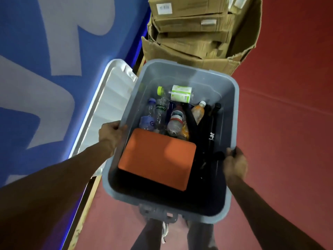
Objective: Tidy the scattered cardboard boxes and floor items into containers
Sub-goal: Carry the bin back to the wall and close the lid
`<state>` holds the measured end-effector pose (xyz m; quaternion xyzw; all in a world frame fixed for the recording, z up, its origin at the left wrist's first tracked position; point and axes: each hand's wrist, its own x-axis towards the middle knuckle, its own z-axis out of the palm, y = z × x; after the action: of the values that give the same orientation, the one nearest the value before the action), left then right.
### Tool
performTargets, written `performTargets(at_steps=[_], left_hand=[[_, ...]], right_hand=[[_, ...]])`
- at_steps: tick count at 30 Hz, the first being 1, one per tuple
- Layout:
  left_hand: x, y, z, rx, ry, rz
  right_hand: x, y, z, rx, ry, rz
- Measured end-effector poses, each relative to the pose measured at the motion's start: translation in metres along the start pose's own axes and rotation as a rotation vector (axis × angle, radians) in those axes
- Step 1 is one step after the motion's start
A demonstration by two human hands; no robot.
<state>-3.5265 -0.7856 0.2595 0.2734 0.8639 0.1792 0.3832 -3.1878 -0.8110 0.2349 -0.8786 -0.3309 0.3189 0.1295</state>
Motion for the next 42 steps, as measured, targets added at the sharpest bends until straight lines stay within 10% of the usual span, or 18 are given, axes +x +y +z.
performTargets(at_steps=[16, 26, 33, 42], left_hand=[[0.055, -0.073, 0.028, 0.033, -0.172, -0.087], [0.026, -0.051, -0.08, 0.056, -0.001, 0.12], [0.041, -0.07, -0.082, 0.092, 0.007, -0.2], [0.051, -0.056, -0.013, 0.148, 0.43, -0.486]], right_hand=[[0.012, 0.017, 0.095, -0.262, -0.31, 0.048], [-0.042, -0.206, 0.099, -0.679, -0.528, -0.829], [-0.067, -0.31, 0.183, -0.893, -0.692, -1.439], [-0.065, -0.317, 0.258, -1.164, -0.731, -1.979]])
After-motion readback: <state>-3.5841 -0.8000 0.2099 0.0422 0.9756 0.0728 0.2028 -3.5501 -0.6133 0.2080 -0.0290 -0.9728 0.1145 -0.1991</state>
